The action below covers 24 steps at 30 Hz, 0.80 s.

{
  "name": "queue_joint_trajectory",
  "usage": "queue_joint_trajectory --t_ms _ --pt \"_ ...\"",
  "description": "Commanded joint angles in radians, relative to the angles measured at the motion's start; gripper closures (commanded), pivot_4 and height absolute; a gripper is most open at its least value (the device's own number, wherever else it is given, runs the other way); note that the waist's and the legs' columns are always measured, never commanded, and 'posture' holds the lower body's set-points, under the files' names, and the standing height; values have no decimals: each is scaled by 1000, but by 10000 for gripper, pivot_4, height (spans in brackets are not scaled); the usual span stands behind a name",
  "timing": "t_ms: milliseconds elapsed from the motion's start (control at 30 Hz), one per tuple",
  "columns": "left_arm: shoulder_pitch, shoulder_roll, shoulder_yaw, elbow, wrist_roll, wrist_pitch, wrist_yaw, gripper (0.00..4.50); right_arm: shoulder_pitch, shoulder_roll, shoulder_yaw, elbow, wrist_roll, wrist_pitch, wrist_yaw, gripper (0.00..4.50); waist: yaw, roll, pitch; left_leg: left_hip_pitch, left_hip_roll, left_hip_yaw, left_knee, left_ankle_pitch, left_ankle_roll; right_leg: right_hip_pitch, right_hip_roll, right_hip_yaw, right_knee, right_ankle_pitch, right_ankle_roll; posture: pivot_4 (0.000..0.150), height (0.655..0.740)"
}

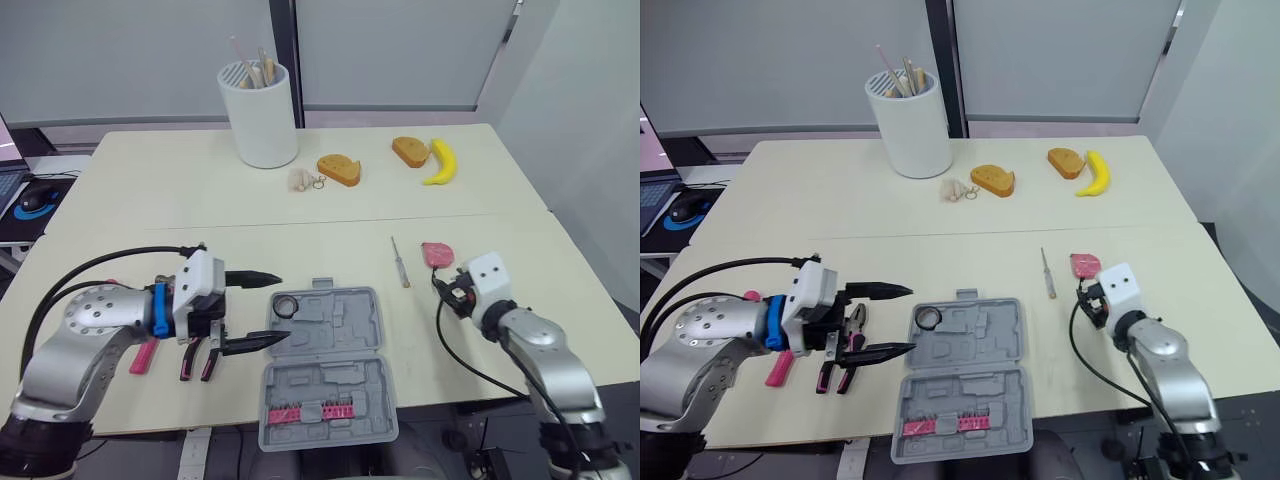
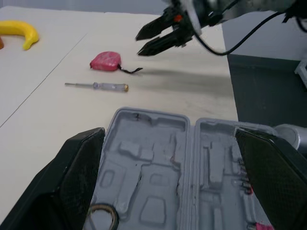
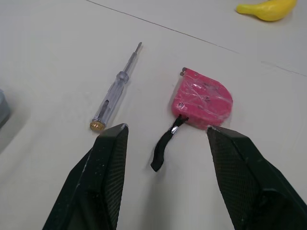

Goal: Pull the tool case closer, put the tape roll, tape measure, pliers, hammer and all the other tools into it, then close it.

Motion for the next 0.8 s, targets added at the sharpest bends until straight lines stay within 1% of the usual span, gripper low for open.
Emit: queue_joint_trajectory --t_ms 33,300,567,633,700,800 --pt "-72 -20 -40 -34 -19 22 -1 0 -76 51 -17 96 -30 -2 -101 16538 0 0 0 0 0 0 0 0 0 0 0 0 0 0 0 1500 7337" --pt "-147 -88 -117 -45 5 47 37 0 -167 126 -55 314 -17 -42 -198 16538 0 0 0 -1 -6 -2 0 0 0 0 -2 2 0 1 -3 1500 7337" --pt "-163 -104 -139 -50 11 52 51 0 -205 151 -62 426 -1 -87 -216 16538 -1 0 0 -1 -7 -2 0 0 0 0 -2 2 1 2 -2 1500 7337" --pt "-164 -106 -140 -53 7 53 54 0 -212 153 -57 449 0 -104 -214 20674 -1 0 0 0 -7 -3 0 0 0 0 -2 2 2 1 -2 1500 7337" --pt "-165 -109 -141 -55 7 54 56 0 -219 155 -55 468 3 -114 -209 23778 -1 0 0 0 -7 -3 0 0 0 0 -2 2 3 1 -2 1500 7337" --pt "-161 -112 -146 -61 8 53 58 0 -232 161 -60 492 11 -112 -208 30154 -1 0 0 0 -7 -3 0 0 0 0 -2 2 3 1 -2 1500 7337"
